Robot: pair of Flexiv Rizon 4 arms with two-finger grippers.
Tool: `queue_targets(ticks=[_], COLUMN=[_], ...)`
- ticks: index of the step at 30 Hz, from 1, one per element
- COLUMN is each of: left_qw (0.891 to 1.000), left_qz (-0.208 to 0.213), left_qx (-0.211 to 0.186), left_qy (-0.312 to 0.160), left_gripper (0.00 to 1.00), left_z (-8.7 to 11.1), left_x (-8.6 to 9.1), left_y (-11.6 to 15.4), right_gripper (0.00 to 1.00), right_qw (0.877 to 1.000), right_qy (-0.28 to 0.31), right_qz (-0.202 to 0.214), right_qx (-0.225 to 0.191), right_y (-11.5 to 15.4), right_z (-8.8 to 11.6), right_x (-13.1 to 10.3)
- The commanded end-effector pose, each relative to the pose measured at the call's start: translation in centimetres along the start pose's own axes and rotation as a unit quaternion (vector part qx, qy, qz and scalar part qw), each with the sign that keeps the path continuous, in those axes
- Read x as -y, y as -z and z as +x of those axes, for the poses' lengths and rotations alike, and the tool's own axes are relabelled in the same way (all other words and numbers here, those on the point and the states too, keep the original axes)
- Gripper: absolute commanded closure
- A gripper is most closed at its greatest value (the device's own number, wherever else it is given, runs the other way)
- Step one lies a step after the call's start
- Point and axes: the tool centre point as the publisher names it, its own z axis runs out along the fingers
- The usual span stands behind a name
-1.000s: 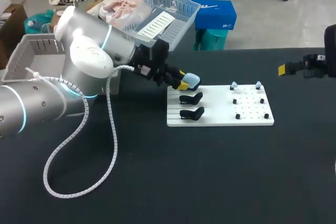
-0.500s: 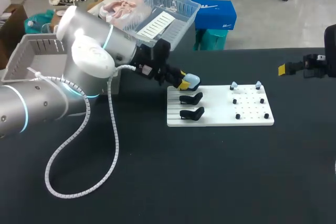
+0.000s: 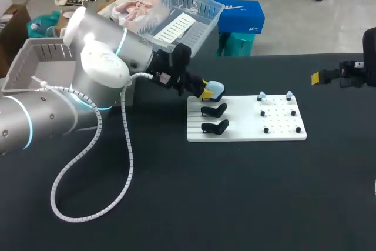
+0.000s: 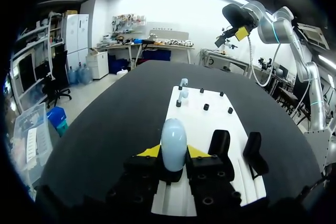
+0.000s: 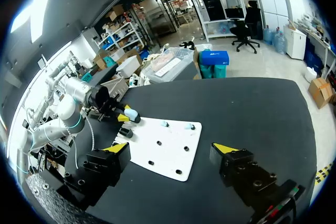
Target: Pick up each earbud case from the left stands, insert the matching earbuds, close the lid, and place the case in the box.
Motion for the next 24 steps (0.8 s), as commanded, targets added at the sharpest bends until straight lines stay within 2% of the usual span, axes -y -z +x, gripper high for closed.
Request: queue_targets(ticks=[1, 14, 19, 21, 24], left_qw=[1.0, 0.999, 0.998, 0.997, 0.995], left_qz=[0.002, 0.026, 0.038, 0.03, 0.031], left_qx=[0.003, 0.03, 0.055, 0.07, 0.09], left_qy=[-0.002, -0.003, -0.002, -0.015, -0.008], left_gripper=[1.0, 1.0, 1.0, 1.0, 1.0], left_z=[0.0, -1.0, -2.0, -2.5, -3.5], left_x=[-0.1, 1.0, 1.7, 2.0, 2.4], left_y=[0.1, 2.8, 4.9, 5.9, 7.5], right_gripper=[0.0, 0.0, 0.0, 0.0, 0.0], right_qw=[1.0, 1.0, 1.0, 1.0, 1.0], right_qy=[0.001, 0.001, 0.001, 0.001, 0.001], right_qz=[-0.003, -0.003, -0.003, -0.003, -0.003], right_qx=[0.0, 0.0, 0.0, 0.0, 0.0], right_y=[0.0, 0.0, 0.0, 0.0, 0.0], right_z=[0.0, 0.0, 0.0, 0.0, 0.0], right_x=[0.1, 0.1, 0.1, 0.1, 0.1])
